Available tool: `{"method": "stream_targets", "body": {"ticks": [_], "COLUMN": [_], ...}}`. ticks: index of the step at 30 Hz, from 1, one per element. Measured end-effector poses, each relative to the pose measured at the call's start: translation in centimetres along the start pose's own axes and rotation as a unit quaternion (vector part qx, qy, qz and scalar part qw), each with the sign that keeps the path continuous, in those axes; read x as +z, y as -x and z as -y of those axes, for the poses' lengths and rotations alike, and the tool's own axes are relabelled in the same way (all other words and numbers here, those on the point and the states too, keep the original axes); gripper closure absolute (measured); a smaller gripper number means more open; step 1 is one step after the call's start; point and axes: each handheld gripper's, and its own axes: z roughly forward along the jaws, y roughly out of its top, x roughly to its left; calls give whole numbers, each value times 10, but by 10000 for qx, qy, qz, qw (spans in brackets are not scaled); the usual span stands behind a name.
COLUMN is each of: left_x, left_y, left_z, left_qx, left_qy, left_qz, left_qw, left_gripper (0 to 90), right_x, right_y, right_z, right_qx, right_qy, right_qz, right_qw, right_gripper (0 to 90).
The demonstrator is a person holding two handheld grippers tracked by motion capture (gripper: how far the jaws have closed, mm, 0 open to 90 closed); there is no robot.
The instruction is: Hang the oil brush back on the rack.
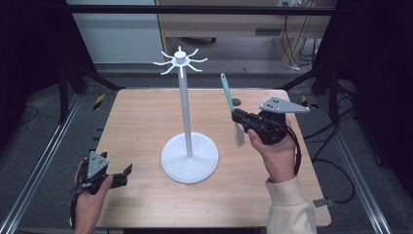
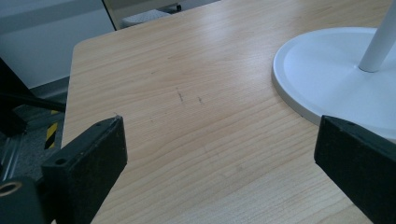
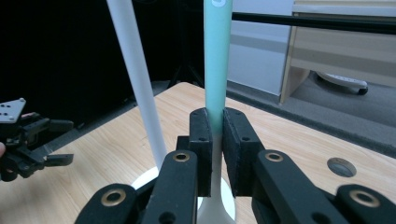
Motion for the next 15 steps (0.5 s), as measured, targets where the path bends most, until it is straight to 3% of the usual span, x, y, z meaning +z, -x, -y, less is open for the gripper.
{"method": "stream_targets", "body": {"ticks": [15], "left_x": [0], "left_y": [0], "left_z": [0], "left_qx": [2], "left_qy": [-12], "left_qz": [-5], "left_qw": [10000], "left_gripper": [21], "right_x": [-9], "right_y": [-18], "right_z": [-14], "right_qx": [-212], "right_qy": [287], "right_qz": [-135], "right_qw": [9993], "right_gripper": [822]}}
